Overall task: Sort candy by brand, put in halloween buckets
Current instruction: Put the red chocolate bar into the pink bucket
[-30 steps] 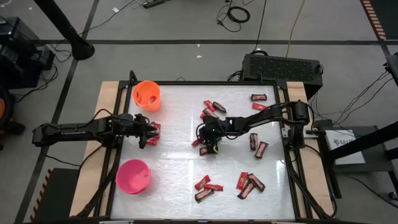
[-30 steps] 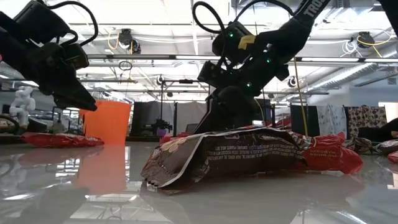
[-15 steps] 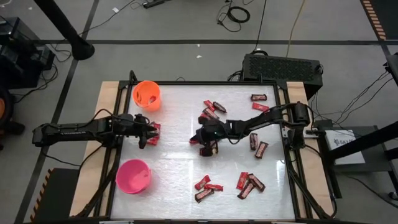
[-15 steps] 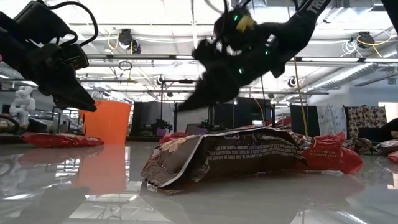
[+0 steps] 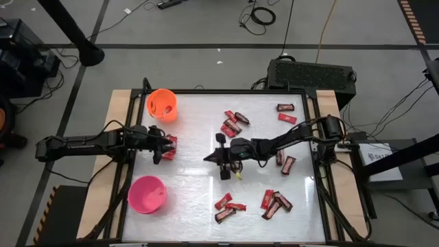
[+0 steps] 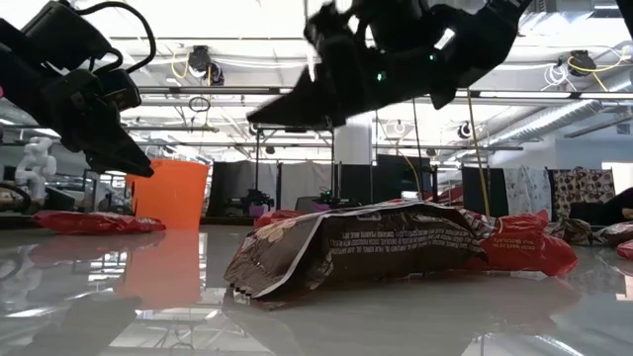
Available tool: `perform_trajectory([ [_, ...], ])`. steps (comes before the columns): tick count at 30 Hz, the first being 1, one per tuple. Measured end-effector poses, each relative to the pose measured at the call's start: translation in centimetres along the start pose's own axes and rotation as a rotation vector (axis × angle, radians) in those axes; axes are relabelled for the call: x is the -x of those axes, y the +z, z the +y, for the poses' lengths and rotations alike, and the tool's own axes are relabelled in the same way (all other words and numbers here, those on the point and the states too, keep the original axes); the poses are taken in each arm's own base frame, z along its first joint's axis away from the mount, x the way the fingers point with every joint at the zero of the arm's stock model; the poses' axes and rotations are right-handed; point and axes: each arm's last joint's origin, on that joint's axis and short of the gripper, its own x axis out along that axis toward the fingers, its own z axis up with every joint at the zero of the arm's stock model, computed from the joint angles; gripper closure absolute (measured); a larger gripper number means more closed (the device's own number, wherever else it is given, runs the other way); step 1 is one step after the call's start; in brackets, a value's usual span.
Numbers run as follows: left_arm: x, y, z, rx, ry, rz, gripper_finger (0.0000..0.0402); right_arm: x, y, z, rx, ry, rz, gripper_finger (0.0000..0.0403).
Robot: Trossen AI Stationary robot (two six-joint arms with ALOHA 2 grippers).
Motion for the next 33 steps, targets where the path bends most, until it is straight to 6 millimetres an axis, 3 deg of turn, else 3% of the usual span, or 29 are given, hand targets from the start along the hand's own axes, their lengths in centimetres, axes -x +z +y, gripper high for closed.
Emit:
perform_trajectory([
  [8, 0.0, 0.0, 0.1, 0.000, 0.032, -0.011, 0.0240, 0.4, -2.9, -3.6, -0.163, -0.056, 0.248, 0.0321],
  [16, 0.0, 0.0, 0.1, 0.000, 0.046, -0.015, 0.0240, 0.7, -3.6, -4.8, -0.233, 0.009, 0.293, 0.0201],
  [20, 0.0, 0.0, 0.1, 0.000, 0.046, -0.015, 0.0240, 0.7, -4.3, -4.9, -0.242, 0.008, 0.341, 0.0162],
  [28, 0.0, 0.1, 0.1, 0.000, 0.047, -0.016, 0.0240, 0.8, -4.8, -4.8, -0.248, 0.012, 0.386, 0.0165],
  [33, 0.0, 0.1, 0.1, -0.001, 0.053, -0.018, 0.0240, -0.1, -6.9, -4.6, -0.272, 0.010, 0.445, 0.0181],
])
